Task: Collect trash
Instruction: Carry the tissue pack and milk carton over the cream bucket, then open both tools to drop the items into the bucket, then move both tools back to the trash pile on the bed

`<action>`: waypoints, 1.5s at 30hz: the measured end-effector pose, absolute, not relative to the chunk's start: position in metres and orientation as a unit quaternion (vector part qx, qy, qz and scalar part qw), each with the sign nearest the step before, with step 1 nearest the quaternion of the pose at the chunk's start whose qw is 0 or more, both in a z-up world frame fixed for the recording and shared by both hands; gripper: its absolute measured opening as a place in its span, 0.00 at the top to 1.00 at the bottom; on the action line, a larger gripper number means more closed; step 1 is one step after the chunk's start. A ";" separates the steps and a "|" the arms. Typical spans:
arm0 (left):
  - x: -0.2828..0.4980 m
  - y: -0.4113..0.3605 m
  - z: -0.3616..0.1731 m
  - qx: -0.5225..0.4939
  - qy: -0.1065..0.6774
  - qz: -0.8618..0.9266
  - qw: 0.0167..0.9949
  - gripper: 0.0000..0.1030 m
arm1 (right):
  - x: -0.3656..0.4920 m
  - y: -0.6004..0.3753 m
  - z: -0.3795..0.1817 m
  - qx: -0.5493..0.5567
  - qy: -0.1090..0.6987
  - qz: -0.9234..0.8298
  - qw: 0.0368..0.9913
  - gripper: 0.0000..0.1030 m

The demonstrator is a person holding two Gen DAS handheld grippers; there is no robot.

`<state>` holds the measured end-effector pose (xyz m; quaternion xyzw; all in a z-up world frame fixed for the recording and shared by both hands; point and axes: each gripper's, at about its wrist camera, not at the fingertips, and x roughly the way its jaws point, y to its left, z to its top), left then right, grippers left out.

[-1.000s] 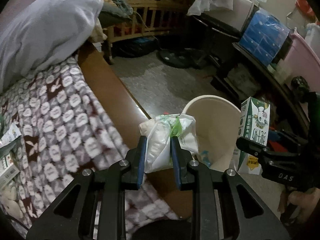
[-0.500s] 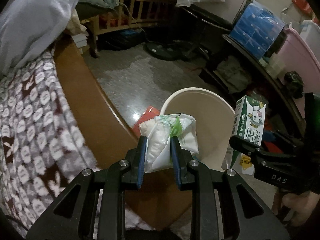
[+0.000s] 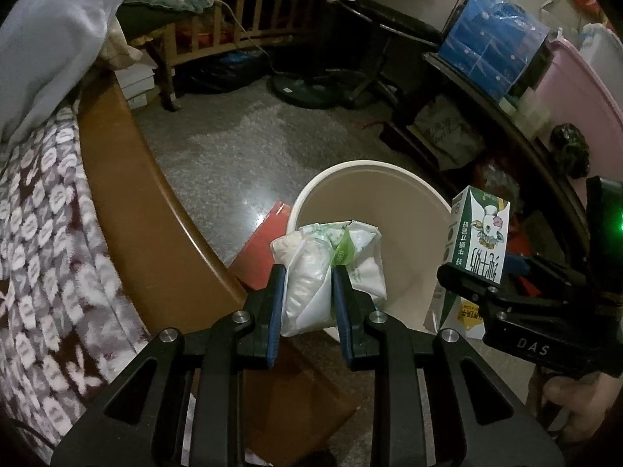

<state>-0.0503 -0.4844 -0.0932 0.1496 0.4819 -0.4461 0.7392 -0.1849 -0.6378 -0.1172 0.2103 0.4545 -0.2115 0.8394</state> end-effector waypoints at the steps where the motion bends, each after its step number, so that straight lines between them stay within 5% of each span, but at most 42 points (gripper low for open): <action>1: -0.051 -0.485 -0.094 0.150 0.482 -0.446 0.739 0.79 | -0.186 -0.639 -0.118 0.211 0.455 -0.211 0.839 0.34; 31: -0.055 -0.505 -0.106 0.150 0.487 -0.457 0.729 0.78 | -0.187 -0.656 -0.133 0.224 0.464 -0.225 0.827 0.34; 37: -0.052 -0.501 -0.101 0.108 0.494 -0.484 0.714 0.46 | -0.187 -0.662 -0.128 0.212 0.454 -0.266 0.824 0.27; 45: -0.045 -0.474 -0.090 0.124 0.483 -0.450 0.741 0.46 | -0.183 -0.647 -0.132 0.210 0.463 -0.249 0.824 0.26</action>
